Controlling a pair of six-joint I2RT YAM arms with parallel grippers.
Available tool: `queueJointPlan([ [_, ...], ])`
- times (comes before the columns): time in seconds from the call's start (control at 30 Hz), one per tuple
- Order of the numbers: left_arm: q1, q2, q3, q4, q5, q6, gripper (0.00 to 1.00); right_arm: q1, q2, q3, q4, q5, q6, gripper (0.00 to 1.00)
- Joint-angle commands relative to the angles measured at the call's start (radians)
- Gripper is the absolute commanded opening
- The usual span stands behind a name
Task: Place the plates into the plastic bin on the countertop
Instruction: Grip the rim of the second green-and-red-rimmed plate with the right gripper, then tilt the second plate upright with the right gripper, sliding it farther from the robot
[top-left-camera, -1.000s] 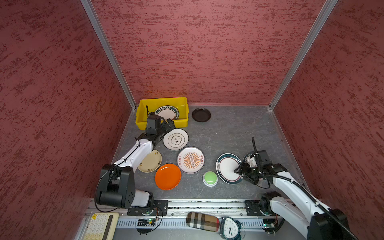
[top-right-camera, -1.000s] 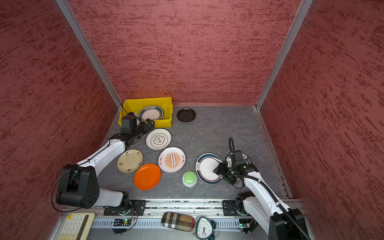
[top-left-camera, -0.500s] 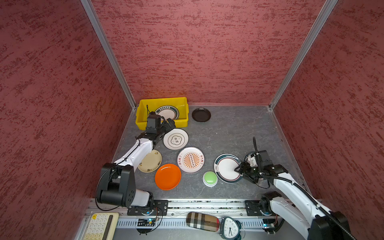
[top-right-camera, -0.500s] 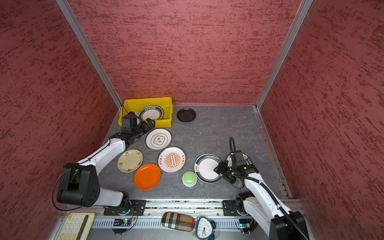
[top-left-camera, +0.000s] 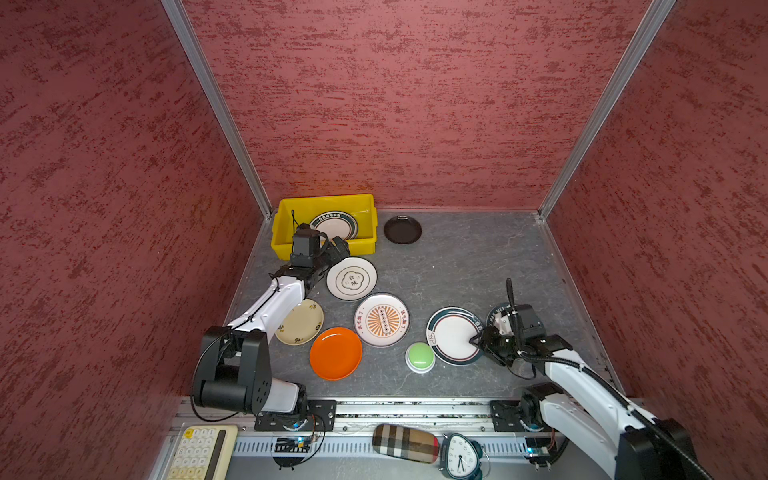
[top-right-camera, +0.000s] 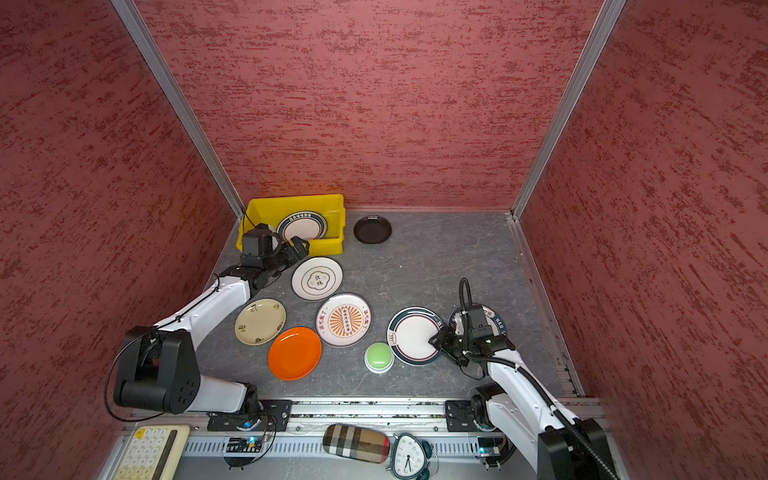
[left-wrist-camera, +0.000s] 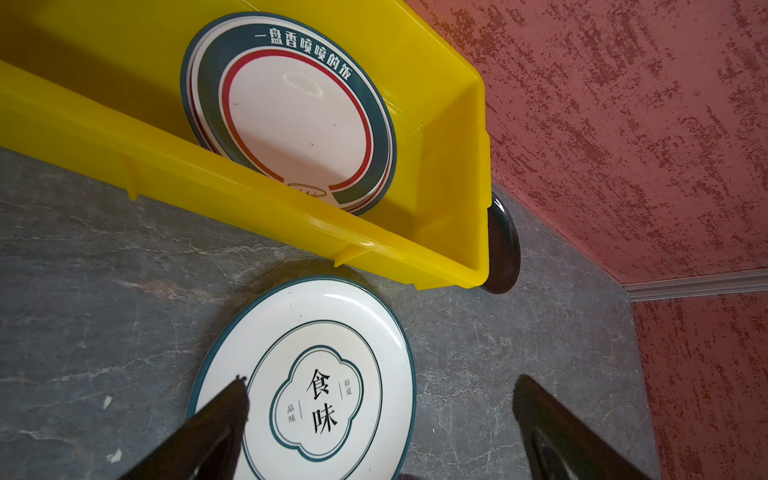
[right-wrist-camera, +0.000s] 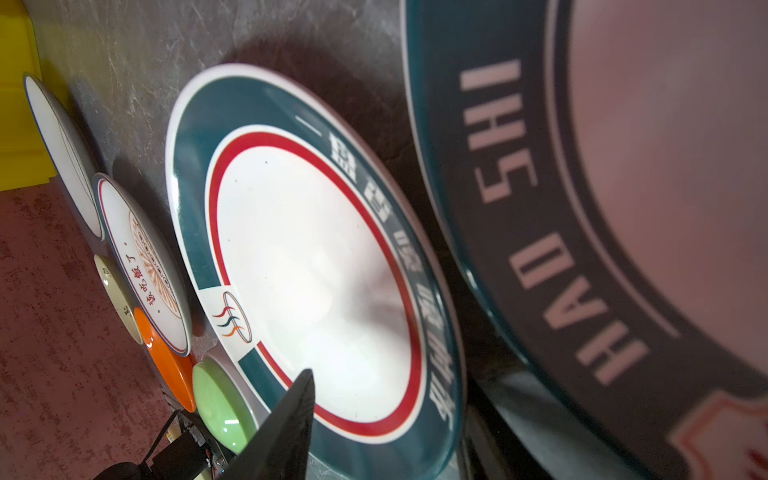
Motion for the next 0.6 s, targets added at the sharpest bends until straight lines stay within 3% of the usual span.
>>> queueJointPlan([
  [0.0, 0.007, -0.011, 0.014, -0.016, 0.010, 0.004, 0.99, 0.005, 0.004, -0.022, 0.075, 0.010, 0.036, 0.50],
  [0.57, 0.007, -0.005, 0.036, -0.042, 0.015, 0.010, 0.99, 0.005, 0.006, -0.090, 0.236, 0.080, 0.143, 0.15],
])
